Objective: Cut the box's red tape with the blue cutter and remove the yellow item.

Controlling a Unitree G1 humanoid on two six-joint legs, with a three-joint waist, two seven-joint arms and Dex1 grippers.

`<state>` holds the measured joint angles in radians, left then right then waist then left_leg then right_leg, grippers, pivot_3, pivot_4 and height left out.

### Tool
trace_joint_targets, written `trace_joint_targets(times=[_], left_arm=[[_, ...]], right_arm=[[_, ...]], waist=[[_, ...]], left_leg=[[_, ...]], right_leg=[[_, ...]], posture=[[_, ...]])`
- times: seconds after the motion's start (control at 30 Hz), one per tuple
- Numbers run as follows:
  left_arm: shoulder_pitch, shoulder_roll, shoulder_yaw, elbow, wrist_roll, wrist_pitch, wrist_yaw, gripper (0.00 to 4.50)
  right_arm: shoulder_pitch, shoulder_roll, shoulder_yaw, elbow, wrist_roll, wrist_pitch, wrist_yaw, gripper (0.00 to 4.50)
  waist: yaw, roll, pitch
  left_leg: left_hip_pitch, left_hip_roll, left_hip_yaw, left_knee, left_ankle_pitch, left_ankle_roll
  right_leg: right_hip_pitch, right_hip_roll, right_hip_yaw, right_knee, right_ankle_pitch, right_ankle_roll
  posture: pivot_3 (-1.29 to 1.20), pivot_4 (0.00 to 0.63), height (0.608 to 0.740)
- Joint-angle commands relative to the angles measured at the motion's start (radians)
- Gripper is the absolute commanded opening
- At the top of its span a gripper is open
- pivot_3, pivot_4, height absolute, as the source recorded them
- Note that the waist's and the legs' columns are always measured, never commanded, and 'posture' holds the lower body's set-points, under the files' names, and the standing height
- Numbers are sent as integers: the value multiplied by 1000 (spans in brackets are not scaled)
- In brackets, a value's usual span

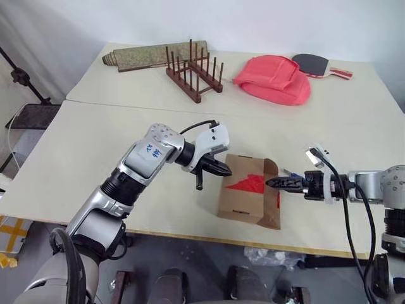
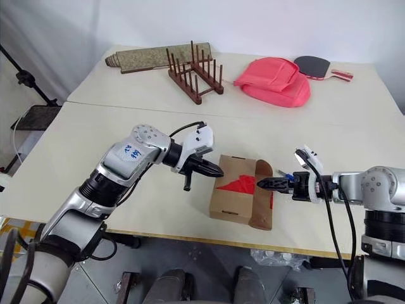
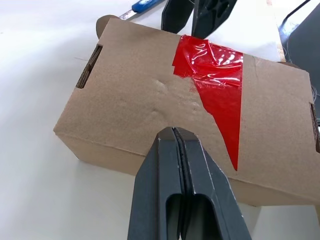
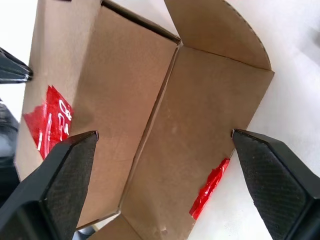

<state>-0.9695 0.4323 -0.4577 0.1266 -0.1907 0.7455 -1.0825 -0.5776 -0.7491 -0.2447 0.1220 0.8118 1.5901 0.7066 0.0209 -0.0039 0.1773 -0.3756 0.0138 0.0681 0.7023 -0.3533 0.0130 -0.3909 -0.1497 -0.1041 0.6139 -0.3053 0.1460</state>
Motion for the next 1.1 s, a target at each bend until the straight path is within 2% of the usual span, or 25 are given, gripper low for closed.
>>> trace_joint_targets(times=[0.03, 0.37, 0.5, 0.77, 0.97, 1.1], left_arm=[[10, 8, -17, -19, 29, 16, 5, 0], [17, 25, -12, -43, 27, 38, 6, 0], [13, 21, -12, -41, 27, 40, 6, 0], [12, 18, -18, -41, 29, 40, 1, 0], [11, 17, -14, -35, 36, 37, -2, 0], [10, 17, -13, -33, 39, 36, -3, 0]], right_arm=[[-1, 24, 43, 42, -15, -44, 25, 4450], [30, -98, -36, 66, -20, -76, 64, 4450], [50, -118, -27, 90, -25, -97, 89, 4450], [-11, 8, 90, 175, -62, -164, 114, 4450], [-40, 38, 156, 194, -87, -175, 147, 4450], [-40, 36, 186, 185, -97, -170, 164, 3248]], waist=[[-3, 0, 0], [1, -1, -1], [2, -1, 0], [-17, -2, -1], [-26, -2, -1], [-24, -2, -1]], left_leg=[[1, 0, 0, 0, 0, 0], [2, 0, -1, 0, 2, 0], [2, 0, 0, -2, 2, 0], [4, 1, 0, -2, 2, 0], [6, 2, -2, -2, 3, -2], [5, 2, -3, -2, 3, -2]], right_leg=[[0, 0, 0, 1, 0, 0], [-1, 0, 3, 3, 1, -2], [-1, 0, 3, 2, 1, -2], [0, 0, 3, 2, 1, -2], [0, 1, 3, 4, 2, -4], [0, 1, 4, 4, 2, -4]], posture=[[0, 150, 740], [0, 150, 740], [0, 150, 740], [0, 150, 740], [0, 150, 740], [0, 150, 740]])
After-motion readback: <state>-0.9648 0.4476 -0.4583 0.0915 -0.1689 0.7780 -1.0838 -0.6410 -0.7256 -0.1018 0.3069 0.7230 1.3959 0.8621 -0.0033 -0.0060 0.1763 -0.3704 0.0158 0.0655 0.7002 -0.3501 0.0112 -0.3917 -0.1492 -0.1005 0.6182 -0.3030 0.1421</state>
